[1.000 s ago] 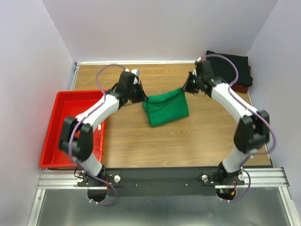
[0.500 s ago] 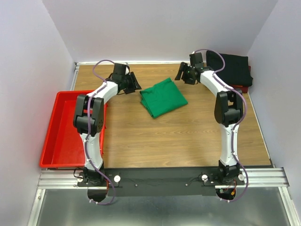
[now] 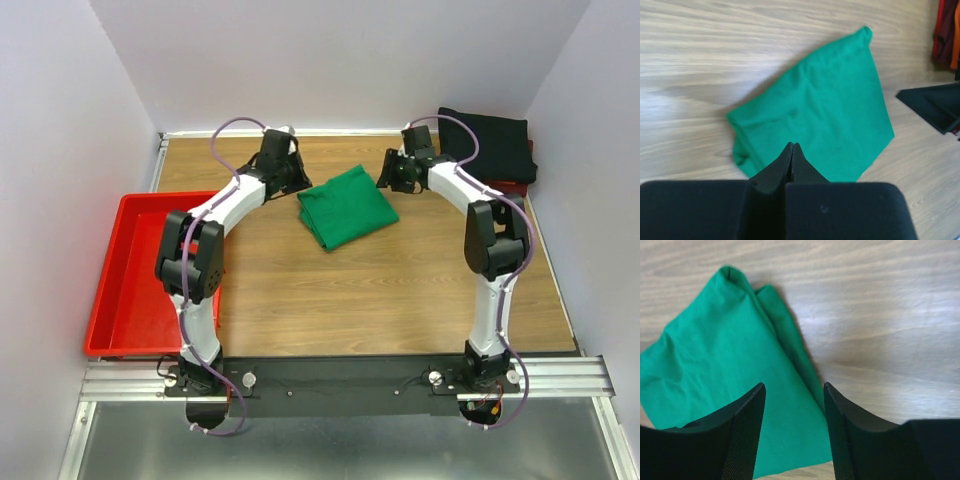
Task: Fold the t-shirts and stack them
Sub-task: Fold the tshirt
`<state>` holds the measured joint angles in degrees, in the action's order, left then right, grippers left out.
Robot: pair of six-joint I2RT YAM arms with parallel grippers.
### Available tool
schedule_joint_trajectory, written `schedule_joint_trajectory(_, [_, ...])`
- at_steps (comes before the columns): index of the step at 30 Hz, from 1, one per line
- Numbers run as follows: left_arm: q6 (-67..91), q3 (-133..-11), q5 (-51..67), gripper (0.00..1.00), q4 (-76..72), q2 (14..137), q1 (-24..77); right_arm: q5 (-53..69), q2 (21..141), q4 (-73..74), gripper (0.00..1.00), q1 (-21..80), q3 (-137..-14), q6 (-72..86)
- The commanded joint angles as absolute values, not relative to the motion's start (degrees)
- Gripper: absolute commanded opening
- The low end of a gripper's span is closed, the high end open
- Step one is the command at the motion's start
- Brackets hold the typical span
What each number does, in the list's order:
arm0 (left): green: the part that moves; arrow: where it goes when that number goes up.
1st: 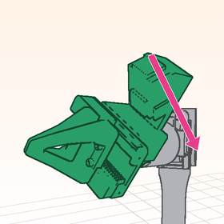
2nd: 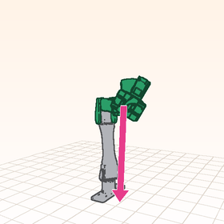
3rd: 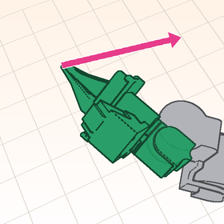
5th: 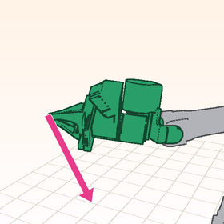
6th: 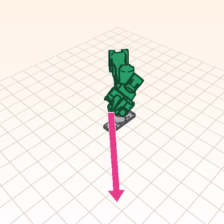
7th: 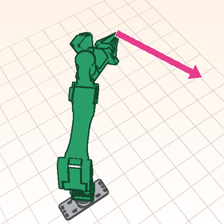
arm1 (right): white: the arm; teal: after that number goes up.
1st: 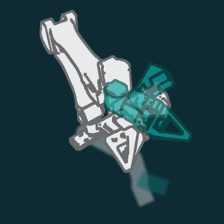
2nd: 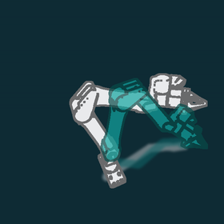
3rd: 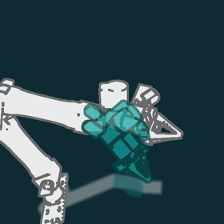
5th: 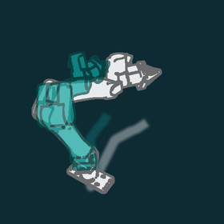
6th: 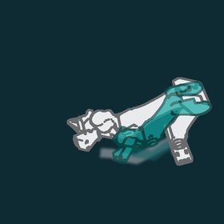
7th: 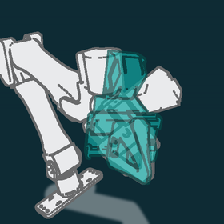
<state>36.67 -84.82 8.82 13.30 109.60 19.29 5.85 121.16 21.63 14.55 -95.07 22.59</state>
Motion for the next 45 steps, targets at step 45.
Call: schedule_joint_trajectory(45, [34.36, -82.20, -3.61, 0.06, 20.31, 102.76, 26.01, 5.53, 105.38, 13.90, 0.72, 18.90, -74.00, 26.11])
